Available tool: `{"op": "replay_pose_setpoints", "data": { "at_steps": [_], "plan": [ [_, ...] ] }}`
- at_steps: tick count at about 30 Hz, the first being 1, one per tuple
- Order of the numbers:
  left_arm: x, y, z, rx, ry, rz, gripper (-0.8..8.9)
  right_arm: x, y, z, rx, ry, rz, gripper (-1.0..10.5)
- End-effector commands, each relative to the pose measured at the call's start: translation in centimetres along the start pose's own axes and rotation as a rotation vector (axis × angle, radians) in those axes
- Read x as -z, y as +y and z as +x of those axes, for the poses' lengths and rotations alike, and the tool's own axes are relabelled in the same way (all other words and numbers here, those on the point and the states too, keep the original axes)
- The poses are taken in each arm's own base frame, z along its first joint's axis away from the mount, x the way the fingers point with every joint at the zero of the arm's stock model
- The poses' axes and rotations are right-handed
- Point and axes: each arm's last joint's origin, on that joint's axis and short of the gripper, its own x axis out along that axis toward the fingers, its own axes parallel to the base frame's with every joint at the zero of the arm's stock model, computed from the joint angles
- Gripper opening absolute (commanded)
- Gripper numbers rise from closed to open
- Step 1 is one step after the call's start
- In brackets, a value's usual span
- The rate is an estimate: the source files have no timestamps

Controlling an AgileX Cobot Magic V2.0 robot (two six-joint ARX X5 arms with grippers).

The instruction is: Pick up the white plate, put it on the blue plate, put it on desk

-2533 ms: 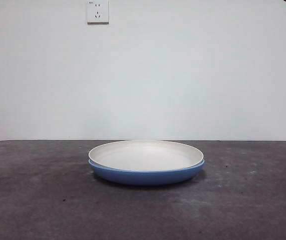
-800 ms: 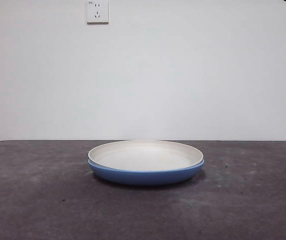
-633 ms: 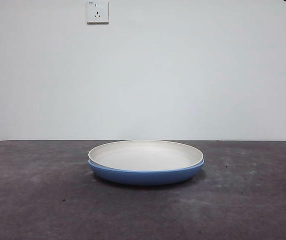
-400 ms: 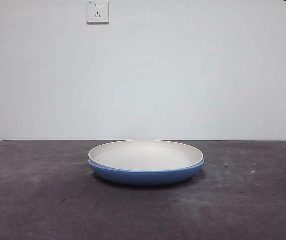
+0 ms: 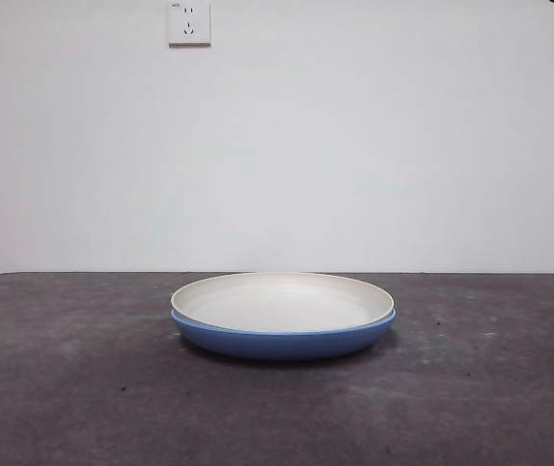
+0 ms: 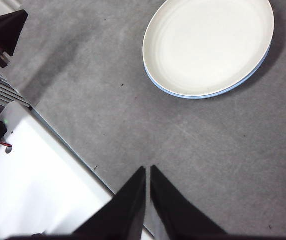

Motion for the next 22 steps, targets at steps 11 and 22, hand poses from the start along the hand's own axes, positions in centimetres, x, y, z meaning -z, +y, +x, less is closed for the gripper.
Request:
{"op": "replay_pose_setpoints", "data": {
  "at_steps": [11,22],
  "plan": [
    [0.7,0.0,0.2,0.002,0.031,-0.006,0.15,-1.1,-0.9,-2.6,0.135,-0.316,-0.14,0.1],
    [0.7,0.0,0.2,0.002,0.031,-0.006,0.15,3.4,-3.2,-2.1,0.374,-0.781,-0.312,0.1]
  ]
}}
